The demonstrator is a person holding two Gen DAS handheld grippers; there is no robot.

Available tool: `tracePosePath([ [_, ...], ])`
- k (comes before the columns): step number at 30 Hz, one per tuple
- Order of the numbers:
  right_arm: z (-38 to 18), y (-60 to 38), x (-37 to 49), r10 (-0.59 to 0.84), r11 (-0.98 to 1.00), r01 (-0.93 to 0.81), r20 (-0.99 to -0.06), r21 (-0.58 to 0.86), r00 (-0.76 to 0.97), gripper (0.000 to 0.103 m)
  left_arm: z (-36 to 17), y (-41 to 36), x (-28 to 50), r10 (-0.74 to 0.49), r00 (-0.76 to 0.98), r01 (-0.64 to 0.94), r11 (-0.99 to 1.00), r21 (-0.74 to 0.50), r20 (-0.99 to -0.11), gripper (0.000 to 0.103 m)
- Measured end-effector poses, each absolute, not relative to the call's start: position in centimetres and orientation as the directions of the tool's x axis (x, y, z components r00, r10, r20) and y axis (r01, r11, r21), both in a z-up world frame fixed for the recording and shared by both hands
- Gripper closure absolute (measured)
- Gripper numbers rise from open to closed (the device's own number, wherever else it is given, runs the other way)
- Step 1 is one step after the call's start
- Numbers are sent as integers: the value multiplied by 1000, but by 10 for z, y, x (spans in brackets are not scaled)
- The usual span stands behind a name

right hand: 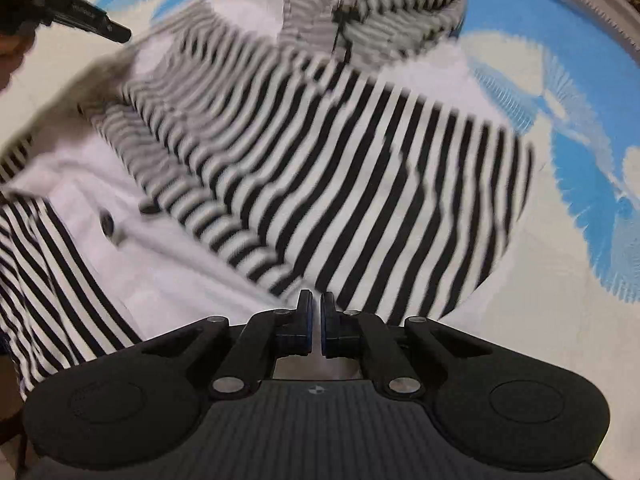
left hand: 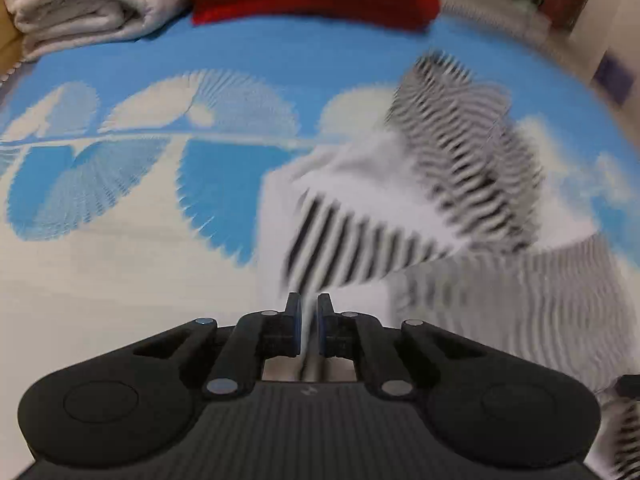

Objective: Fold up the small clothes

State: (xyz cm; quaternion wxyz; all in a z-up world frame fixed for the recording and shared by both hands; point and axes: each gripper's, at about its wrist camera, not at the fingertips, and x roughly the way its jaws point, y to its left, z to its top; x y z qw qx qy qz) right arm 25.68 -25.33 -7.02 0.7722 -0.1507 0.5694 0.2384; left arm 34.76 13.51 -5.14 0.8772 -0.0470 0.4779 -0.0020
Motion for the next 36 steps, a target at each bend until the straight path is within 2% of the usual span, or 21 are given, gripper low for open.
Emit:
tracePosePath([
  [3,-45,-269,264,307,880,-455,-895,137,325,91,-57,127,348,-185,508,12,978,-208,-841,95],
  [5,-45,-274,270,309,908,-388,-880,159,362,75,-74,115,348,-188,433,49,981,-185,-882,90],
  [7,-60,-275,277,242,938,-325,-905,125,350,68,-98,103,348,-131,330,96,990,-105,-935,83],
  [9,-83,-274,281,147,956,-286,-947,62,286,68,-104,102,347,-98,350,115,992,-61,-932,82],
  [11,-94,-278,282,98,965,-261,-959,26,267,68,-93,104,348,-88,405,95,994,-53,-910,77],
  [13,-87,-283,283,102,973,-229,-950,33,295,68,-80,105,349,-80,482,86,995,-43,-873,73],
  [16,-67,-286,284,97,980,-200,-912,17,399,67,-68,104,353,-61,564,43,998,-44,-824,61],
  [21,-53,-300,295,86,994,-102,-878,43,470,67,-53,98,352,-31,631,-3,999,-42,-775,59],
  [27,-35,-303,299,15,998,-55,-827,-19,562,67,-35,98,354,-11,681,-44,997,-56,-732,59],
  [36,-18,-308,301,23,1000,-20,-800,14,599,67,-22,73,352,-5,683,-29,999,-34,-730,54],
])
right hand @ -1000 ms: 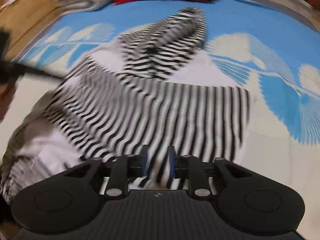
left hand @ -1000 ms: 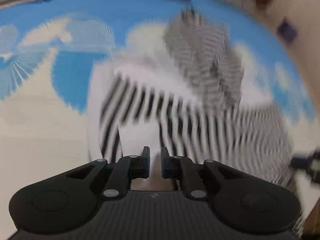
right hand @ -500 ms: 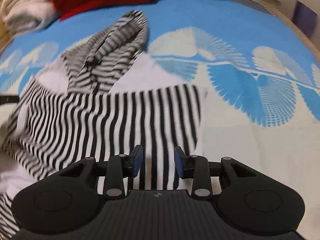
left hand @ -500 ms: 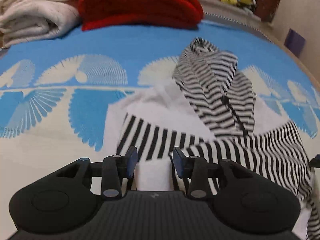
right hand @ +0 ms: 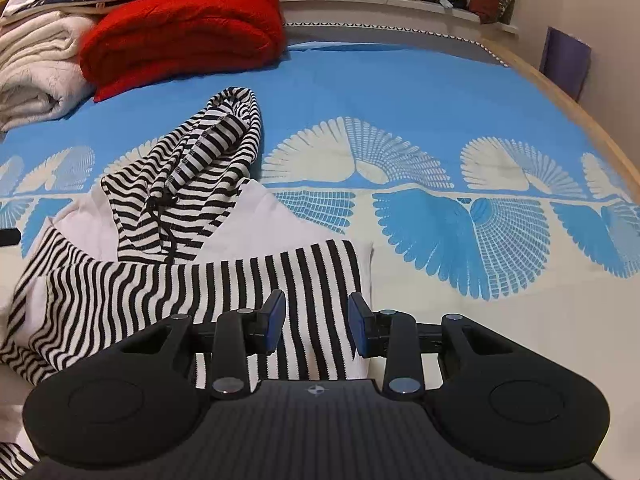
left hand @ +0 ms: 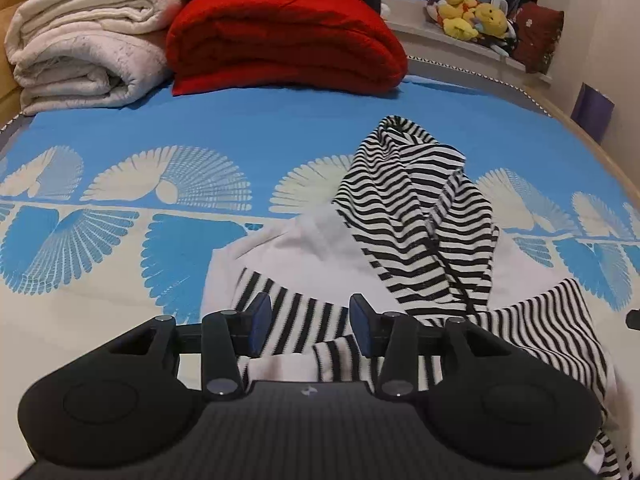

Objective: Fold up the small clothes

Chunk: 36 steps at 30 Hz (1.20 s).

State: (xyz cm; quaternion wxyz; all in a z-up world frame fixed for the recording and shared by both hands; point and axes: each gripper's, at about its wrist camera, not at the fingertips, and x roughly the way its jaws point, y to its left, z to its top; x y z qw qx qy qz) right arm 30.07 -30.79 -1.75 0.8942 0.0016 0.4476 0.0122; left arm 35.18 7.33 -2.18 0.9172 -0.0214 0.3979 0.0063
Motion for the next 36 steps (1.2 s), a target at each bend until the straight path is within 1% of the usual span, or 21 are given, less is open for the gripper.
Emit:
tracePosePath([
  [5,-14,-308,299,34,999,-10,-801,34,598,67,-13,59,350,-26,685,-28,998,-62,-728,52],
  [14,-14,-311,296,40,999,-6,-809,45,587,67,2,31,348,-33,698,-16,998,-61,-715,52],
  [16,-13,-313,296,35,999,0,-812,43,583,67,5,26,347,-14,709,-26,999,-46,-705,53],
  [17,-13,-314,295,36,999,2,-813,45,581,67,7,23,347,0,717,-35,999,-37,-697,64],
  [18,-13,-316,295,36,999,6,-815,48,578,67,8,21,346,8,726,-39,999,-30,-688,71],
  [19,-13,-317,295,35,999,10,-817,50,576,67,11,18,347,10,732,-38,999,-26,-681,83],
  [20,-13,-319,295,36,999,13,-820,53,572,67,13,16,347,10,735,-38,999,-27,-677,87],
  [22,-13,-321,296,42,998,14,-824,60,565,67,21,14,348,7,744,-37,999,-31,-668,93],
  [24,-12,-324,296,42,998,18,-824,63,564,67,29,12,351,16,754,-41,999,-22,-657,93],
  [27,-11,-330,296,40,997,27,-827,66,561,68,39,9,372,66,754,-72,997,17,-653,93],
  [28,-11,-332,296,38,997,32,-827,67,561,71,40,8,383,82,752,-77,996,37,-655,93],
  [29,-10,-333,296,36,997,36,-827,68,561,78,42,6,398,96,753,-80,995,53,-651,93],
  [30,-10,-334,297,37,997,39,-827,70,560,81,43,6,409,99,755,-79,995,61,-649,93],
  [32,-9,-336,297,36,996,44,-824,74,565,93,42,4,440,99,748,-71,995,69,-656,93],
  [34,-8,-338,298,28,996,51,-821,70,570,98,37,0,473,85,748,-51,996,71,-659,93],
  [36,-7,-340,299,22,995,63,-818,72,574,98,27,-3,504,68,746,-31,997,68,-663,93],
])
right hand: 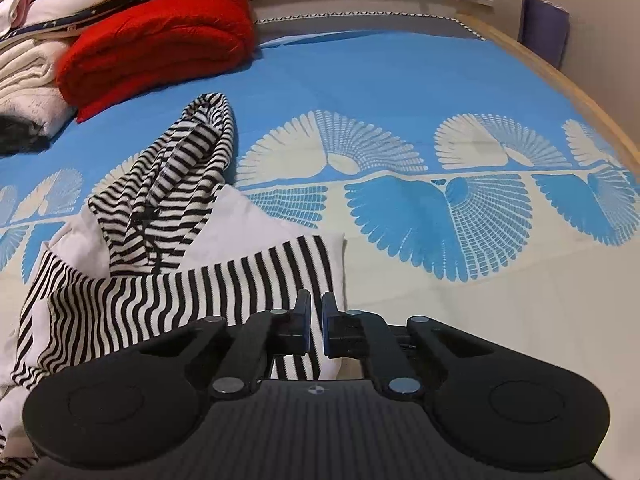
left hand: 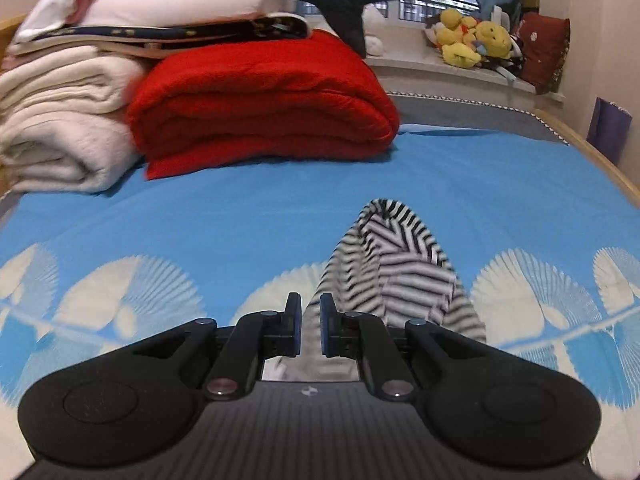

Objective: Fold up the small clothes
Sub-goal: 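Lift the striped hood with the left tool and fold it down onto the body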

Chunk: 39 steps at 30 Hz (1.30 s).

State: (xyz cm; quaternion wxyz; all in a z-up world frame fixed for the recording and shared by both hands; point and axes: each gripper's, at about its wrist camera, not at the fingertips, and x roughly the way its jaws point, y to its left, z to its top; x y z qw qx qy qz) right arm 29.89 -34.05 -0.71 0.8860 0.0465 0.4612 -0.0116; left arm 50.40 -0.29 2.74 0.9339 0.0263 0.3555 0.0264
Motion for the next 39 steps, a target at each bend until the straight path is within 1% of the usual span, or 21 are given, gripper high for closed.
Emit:
tracePosePath([
  [7,-18,-346,305,1,995,79,-842,52,539,97,-30,-22,629,-11,714,31,999,16,-700,93],
  [10,-26,-346,309,-3,996,79,-856,44,516,97,-57,-30,679,-5,680,28,999,19,-733,90],
  [12,-28,-344,311,-7,997,69,-861,32,508,97,-71,-36,705,28,672,32,997,68,-740,84],
  [14,-30,-341,311,-7,999,47,-865,19,502,97,-83,-42,727,61,668,23,994,103,-742,60],
  [15,-30,-340,311,-7,999,34,-865,11,502,97,-87,-43,735,75,671,15,993,114,-738,57],
  [16,-31,-340,311,-12,1000,24,-865,0,502,97,-92,-47,744,85,671,7,993,121,-737,55],
  [18,-35,-342,313,-26,1000,18,-868,-20,495,97,-101,-53,757,97,666,0,992,130,-740,55],
  [19,-37,-344,314,-33,999,20,-872,-26,488,97,-105,-56,763,99,665,0,991,133,-740,57],
  [20,-39,-346,314,-40,999,26,-877,-31,479,97,-108,-58,766,98,662,10,990,139,-743,76],
  [21,-41,-347,315,-45,999,34,-880,-33,473,97,-110,-62,768,97,655,32,987,156,-749,97],
  [23,-42,-348,317,-48,999,42,-881,-32,470,97,-113,-70,766,114,653,79,973,218,-748,100],
  [24,-41,-347,318,-48,999,41,-880,-33,472,97,-110,-72,762,114,664,93,968,233,-739,100],
  [26,-41,-345,320,-44,999,37,-880,-30,474,97,-94,-72,747,78,684,115,970,213,-725,100],
  [30,-30,-344,320,-14,999,44,-870,9,493,97,-48,-73,679,-27,745,223,952,211,-667,100],
  [34,-18,-346,318,2,997,63,-853,40,522,97,4,-65,559,-169,784,352,914,204,-597,100],
  [35,-16,-347,317,4,996,75,-852,50,523,97,11,-63,527,-203,781,388,898,205,-590,100],
  [38,-7,-346,314,32,991,91,-843,95,537,97,19,-50,411,-323,748,550,791,269,-580,100],
  [39,-2,-345,312,46,990,89,-836,113,547,97,17,-43,378,-348,722,592,759,273,-598,100],
])
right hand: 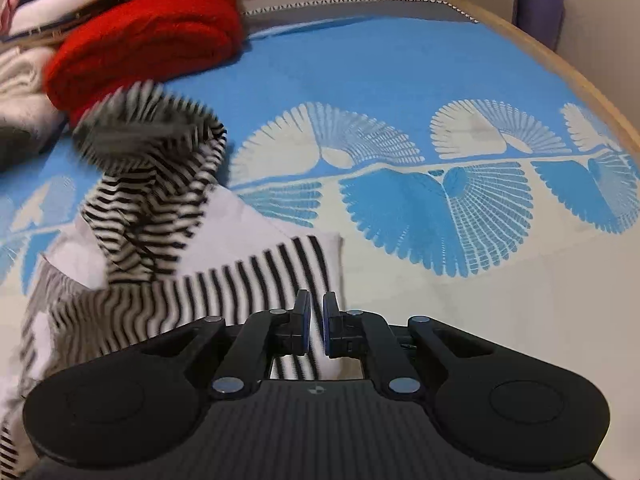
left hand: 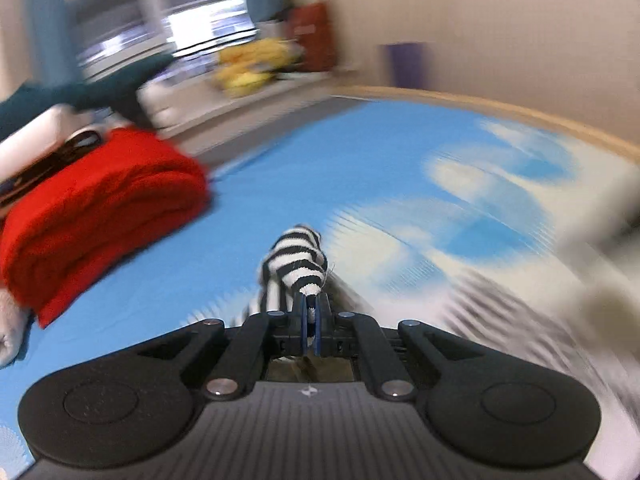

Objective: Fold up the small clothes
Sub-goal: 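Lift the striped hood with the left tool and fold it down onto the body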

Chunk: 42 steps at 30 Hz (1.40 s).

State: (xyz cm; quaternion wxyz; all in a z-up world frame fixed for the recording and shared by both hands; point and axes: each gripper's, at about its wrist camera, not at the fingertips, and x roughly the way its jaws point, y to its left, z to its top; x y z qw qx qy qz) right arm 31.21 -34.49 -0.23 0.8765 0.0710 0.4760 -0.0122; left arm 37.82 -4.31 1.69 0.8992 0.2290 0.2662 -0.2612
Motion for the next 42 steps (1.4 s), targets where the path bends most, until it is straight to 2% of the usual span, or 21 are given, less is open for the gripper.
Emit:
tracePosePath([
  [3,8,-340,306,72,987,74,-816,140,574,97,-2,-14,299,-332,584,663,721,199,-741,98],
  [4,10,-339,305,78,987,68,-813,143,577,97,-6,-5,279,-318,535,667,728,160,-783,95],
  [6,11,-338,303,90,986,64,-813,154,576,97,0,11,259,-328,534,609,789,85,-780,95],
  [8,10,-338,302,107,982,69,-816,176,568,97,16,27,263,-339,593,479,878,-18,-730,81],
  [11,5,-333,301,146,972,73,-820,222,553,97,23,37,294,-279,657,277,953,-120,-700,80],
  [14,-2,-320,302,198,960,64,-821,274,535,97,0,36,341,-180,605,70,982,-173,-775,80],
  [18,-14,-302,309,252,943,64,-825,327,506,97,-47,38,374,-161,447,-136,960,-245,-880,80],
  [20,-21,-293,314,269,937,67,-829,344,490,97,-58,38,379,-181,432,-157,949,-272,-883,64],
  [21,-25,-288,318,279,934,65,-830,352,483,97,-62,39,379,-169,428,-174,949,-264,-888,63],
  [24,-36,-274,327,302,927,62,-837,369,457,96,-75,41,380,-143,402,-192,953,-236,-904,63],
  [26,-44,-264,332,315,924,57,-838,378,445,87,-75,49,373,-151,400,-194,950,-245,-904,63],
  [30,-58,-250,340,326,922,57,-845,384,425,80,-78,56,370,-156,401,-191,949,-249,-903,63],
  [32,-67,-246,342,328,920,64,-850,387,413,70,-82,54,368,-158,391,-181,953,-245,-907,64],
  [36,-83,-238,346,328,916,94,-863,390,385,68,-90,51,369,-137,377,-168,962,-213,-916,66],
  [39,-86,-232,348,347,908,93,-856,410,383,68,-90,49,370,-150,386,-153,963,-223,-910,74],
  [42,-88,-228,348,335,916,82,-861,393,383,68,-89,49,370,-145,395,-150,964,-219,-907,91],
])
